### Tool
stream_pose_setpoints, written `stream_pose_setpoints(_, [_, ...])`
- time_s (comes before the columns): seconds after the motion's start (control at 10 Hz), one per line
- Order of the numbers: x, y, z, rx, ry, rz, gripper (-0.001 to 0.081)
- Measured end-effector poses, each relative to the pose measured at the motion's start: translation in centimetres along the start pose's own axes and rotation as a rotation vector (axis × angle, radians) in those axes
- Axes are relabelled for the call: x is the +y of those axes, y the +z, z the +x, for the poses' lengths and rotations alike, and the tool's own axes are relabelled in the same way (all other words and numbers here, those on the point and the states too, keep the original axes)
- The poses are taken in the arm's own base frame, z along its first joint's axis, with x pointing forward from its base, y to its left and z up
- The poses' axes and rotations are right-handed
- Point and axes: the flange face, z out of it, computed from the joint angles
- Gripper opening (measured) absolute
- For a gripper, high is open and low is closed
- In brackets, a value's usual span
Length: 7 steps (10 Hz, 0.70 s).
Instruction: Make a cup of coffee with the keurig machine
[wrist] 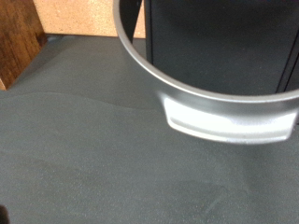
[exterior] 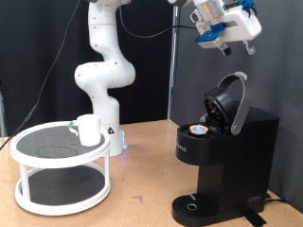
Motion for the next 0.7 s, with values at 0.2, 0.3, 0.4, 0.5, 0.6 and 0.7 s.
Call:
stream_pose_setpoints(0.2, [-0.1, 0.4, 0.3, 0.012, 0.002, -0.01, 0.0734])
stream_pose_setpoints(0.3, [0.1, 0.8, 0.1, 0.023, 0.009, -0.013, 0.0734])
stream_pose_setpoints(0.4, [0.4, 1.6, -0.3, 0.036, 0.019, -0.011, 0.0734])
stream_pose_setpoints(0.5, [1.0, 2.5, -0.9, 0.05, 0.029, -0.007, 0.0734])
stream_pose_setpoints(0.6, [1.8, 3.4, -1.6, 0.057, 0.033, -0.008, 0.0734])
stream_pose_setpoints(0.7, [2.7, 4.2, -2.4, 0.057, 0.028, -0.01, 0.0734])
